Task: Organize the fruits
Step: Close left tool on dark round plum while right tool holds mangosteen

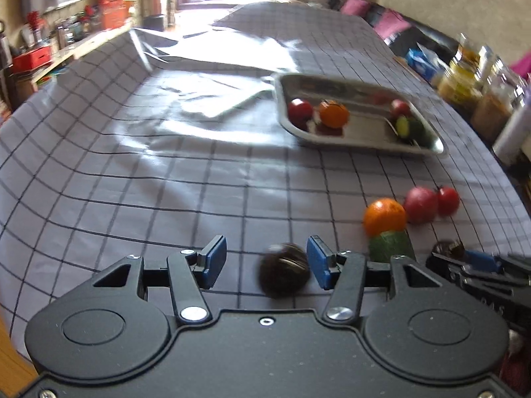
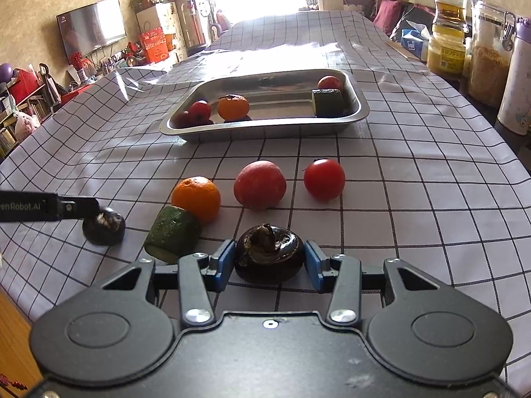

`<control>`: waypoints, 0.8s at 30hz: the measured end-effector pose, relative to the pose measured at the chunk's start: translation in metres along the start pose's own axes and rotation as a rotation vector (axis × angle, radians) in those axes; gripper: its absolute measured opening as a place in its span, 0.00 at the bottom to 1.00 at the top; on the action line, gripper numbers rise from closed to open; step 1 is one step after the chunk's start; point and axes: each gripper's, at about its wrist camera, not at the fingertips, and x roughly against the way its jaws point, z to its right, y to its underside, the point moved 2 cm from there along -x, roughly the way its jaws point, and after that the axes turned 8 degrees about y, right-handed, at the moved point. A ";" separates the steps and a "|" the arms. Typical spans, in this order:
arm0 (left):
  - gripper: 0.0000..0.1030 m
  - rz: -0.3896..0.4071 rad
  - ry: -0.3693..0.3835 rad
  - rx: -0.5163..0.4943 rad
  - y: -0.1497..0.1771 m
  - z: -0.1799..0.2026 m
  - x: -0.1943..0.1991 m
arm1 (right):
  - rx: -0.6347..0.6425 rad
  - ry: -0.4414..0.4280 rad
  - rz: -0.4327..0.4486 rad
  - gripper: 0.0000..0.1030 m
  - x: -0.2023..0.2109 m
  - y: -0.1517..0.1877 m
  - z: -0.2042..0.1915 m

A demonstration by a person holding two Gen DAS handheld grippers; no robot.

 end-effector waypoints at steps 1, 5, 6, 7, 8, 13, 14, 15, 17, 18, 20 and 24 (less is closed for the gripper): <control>0.58 -0.008 0.000 -0.012 0.001 0.002 -0.002 | 0.000 0.000 -0.007 0.45 -0.001 -0.001 0.000; 0.58 -0.024 -0.022 -0.047 0.006 0.008 -0.007 | -0.008 -0.003 -0.023 0.45 -0.001 -0.002 0.000; 0.58 -0.030 -0.024 -0.050 0.007 0.008 -0.009 | -0.010 -0.005 -0.024 0.45 0.000 -0.002 0.000; 0.58 -0.037 -0.023 -0.050 0.007 0.008 -0.010 | -0.010 -0.005 -0.025 0.45 0.000 -0.001 0.000; 0.58 -0.043 -0.024 -0.049 0.007 0.008 -0.011 | -0.010 -0.003 -0.027 0.45 0.000 -0.001 0.000; 0.58 -0.084 -0.036 -0.056 0.009 0.007 -0.018 | 0.002 0.001 -0.037 0.45 0.000 -0.001 -0.002; 0.58 -0.085 -0.033 -0.059 0.009 0.007 -0.019 | 0.003 0.002 -0.041 0.45 0.000 -0.002 -0.002; 0.58 -0.088 -0.035 -0.064 0.009 0.007 -0.019 | 0.002 0.001 -0.045 0.45 0.000 -0.003 -0.002; 0.58 -0.091 -0.040 -0.068 0.010 0.008 -0.019 | -0.001 -0.001 -0.055 0.45 -0.001 -0.004 -0.001; 0.58 -0.092 -0.042 -0.067 0.010 0.008 -0.019 | -0.004 -0.002 -0.059 0.45 -0.001 -0.004 -0.001; 0.58 -0.093 -0.042 -0.064 0.009 0.008 -0.020 | -0.009 -0.004 -0.064 0.45 -0.002 -0.005 0.000; 0.56 -0.099 -0.042 -0.061 0.006 0.009 -0.022 | -0.004 0.002 -0.065 0.45 -0.001 -0.004 -0.002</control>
